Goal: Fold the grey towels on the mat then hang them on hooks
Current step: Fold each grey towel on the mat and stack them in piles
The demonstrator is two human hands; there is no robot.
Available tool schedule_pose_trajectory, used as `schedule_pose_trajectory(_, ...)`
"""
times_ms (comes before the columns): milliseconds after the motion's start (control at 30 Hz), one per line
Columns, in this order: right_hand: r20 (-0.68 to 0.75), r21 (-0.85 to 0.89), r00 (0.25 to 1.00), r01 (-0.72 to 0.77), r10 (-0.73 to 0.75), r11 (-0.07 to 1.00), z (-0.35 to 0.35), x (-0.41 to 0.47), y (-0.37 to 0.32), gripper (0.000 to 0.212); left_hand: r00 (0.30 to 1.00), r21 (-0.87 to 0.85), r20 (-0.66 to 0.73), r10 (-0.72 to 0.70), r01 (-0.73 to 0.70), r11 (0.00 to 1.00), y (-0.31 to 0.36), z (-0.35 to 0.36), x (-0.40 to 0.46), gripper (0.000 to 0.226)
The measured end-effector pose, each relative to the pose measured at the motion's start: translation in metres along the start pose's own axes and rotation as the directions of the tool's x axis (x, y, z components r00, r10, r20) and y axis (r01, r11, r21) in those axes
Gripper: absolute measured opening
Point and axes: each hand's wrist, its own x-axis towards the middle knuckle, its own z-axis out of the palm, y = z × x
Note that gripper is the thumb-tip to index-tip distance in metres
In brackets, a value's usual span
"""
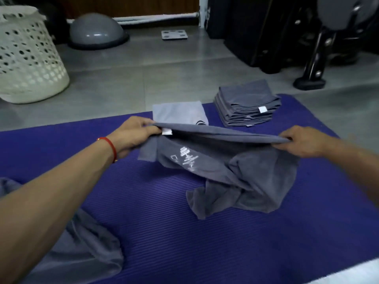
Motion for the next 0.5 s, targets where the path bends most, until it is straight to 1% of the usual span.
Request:
schedule_pose_trajectory(33, 0.018, -0.022, 1.0, 0.014, -0.013, 1.0, 0.009, -0.002, 0.006, 0.027, 0.998, -0.047, 0.048, -0.044, 0.046, 0.998, -0.002, 0.011, 0.0, 0.015)
schedule_pose_trajectory(67, 0.022, -0.004, 1.0, 0.021, -0.021, 1.0, 0.017, -0.003, 0.011, 0.024, 0.993, -0.075, 0.078, -0.085, 0.091, 0.993, -0.004, 0.02, -0.001, 0.025)
schedule_pose_trajectory(100, 0.031, 0.057, 0.999, 0.016, -0.018, 0.998, 0.024, -0.003, 0.015, 0.02, 0.989, -0.084, 0.094, -0.118, 0.126, 0.988, -0.006, 0.027, -0.003, 0.032)
schedule_pose_trajectory(167, 0.081, 0.225, 0.997, -0.005, -0.014, 0.974, 0.03, -0.003, 0.017, 0.016, 0.986, -0.089, 0.076, -0.147, 0.153, 0.984, -0.015, 0.032, -0.005, 0.033)
schedule_pose_trajectory(233, 0.137, 0.389, 0.989, -0.007, -0.05, 0.921, 0.025, -0.006, 0.015, 0.02, 0.99, -0.103, -0.025, -0.139, 0.136, 0.985, -0.028, 0.025, -0.006, 0.029)
schedule_pose_trajectory(300, 0.144, 0.538, 0.98, 0.04, -0.139, 0.842, 0.017, -0.009, 0.008, 0.021, 0.977, -0.011, -0.2, -0.075, 0.074, 0.997, -0.046, 0.007, -0.006, 0.021)
schedule_pose_trajectory(333, 0.136, 0.553, 0.972, 0.085, -0.19, 0.829, 0.015, -0.008, 0.002, 0.019, 0.954, 0.053, -0.299, -0.018, 0.035, 0.998, -0.054, -0.003, -0.008, 0.018)
schedule_pose_trajectory(367, 0.139, 0.506, 0.962, 0.135, -0.235, 0.852, 0.017, -0.004, -0.004, 0.017, 0.917, 0.084, -0.398, 0.031, 0.003, 0.996, -0.063, -0.016, -0.008, 0.016)
schedule_pose_trajectory(400, 0.166, 0.382, 0.952, 0.178, -0.257, 0.907, 0.022, 0.0, -0.011, 0.016, 0.871, 0.094, -0.488, 0.059, -0.014, 0.996, -0.072, -0.029, -0.01, 0.013)
schedule_pose_trajectory(433, 0.216, 0.22, 0.941, 0.214, -0.261, 0.952, 0.032, 0.007, -0.018, 0.018, 0.814, 0.114, -0.576, 0.069, -0.004, 0.993, -0.084, -0.044, -0.011, 0.013)
schedule_pose_trajectory(467, 0.266, 0.088, 0.93, 0.24, -0.255, 0.967, 0.046, 0.013, -0.024, 0.019, 0.759, 0.142, -0.647, 0.075, 0.023, 0.99, -0.096, -0.06, -0.014, 0.018)
schedule_pose_trajectory(500, 0.297, 0.021, 0.919, 0.267, -0.261, 0.963, 0.062, 0.02, -0.031, 0.022, 0.72, 0.165, -0.691, 0.07, 0.062, 0.984, -0.111, -0.078, -0.018, 0.026)
